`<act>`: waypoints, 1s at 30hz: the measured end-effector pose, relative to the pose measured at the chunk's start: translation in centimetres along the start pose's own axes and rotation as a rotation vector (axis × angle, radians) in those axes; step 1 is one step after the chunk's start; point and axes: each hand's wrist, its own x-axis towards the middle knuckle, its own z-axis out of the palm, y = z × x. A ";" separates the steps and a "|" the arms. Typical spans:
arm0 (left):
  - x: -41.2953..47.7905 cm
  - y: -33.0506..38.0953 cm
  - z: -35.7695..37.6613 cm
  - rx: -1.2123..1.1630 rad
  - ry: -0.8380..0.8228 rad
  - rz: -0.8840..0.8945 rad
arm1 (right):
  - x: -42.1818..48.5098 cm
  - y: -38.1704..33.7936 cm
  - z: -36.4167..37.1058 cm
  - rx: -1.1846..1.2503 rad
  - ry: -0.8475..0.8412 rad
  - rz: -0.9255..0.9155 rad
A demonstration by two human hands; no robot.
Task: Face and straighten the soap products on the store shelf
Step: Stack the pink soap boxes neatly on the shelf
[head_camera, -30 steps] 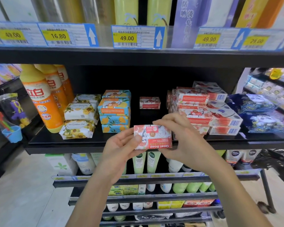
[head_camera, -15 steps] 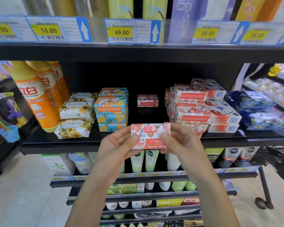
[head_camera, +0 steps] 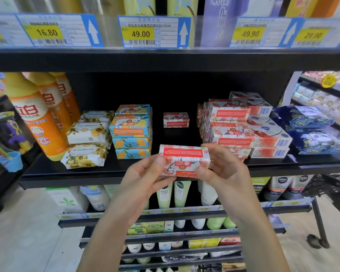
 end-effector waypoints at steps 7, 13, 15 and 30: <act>0.4 0.1 -0.2 -0.024 0.026 -0.004 | 0.4 0.6 -0.1 -0.035 -0.054 -0.032; 0.5 0.2 -0.3 -0.061 0.024 0.058 | 0.8 0.3 0.2 -0.004 -0.075 0.062; 0.5 0.2 -0.4 -0.062 0.016 0.079 | 0.9 0.4 0.4 0.015 -0.069 0.109; 0.5 0.0 -0.4 -0.116 -0.003 0.107 | 1.1 1.5 0.6 0.164 -0.058 0.179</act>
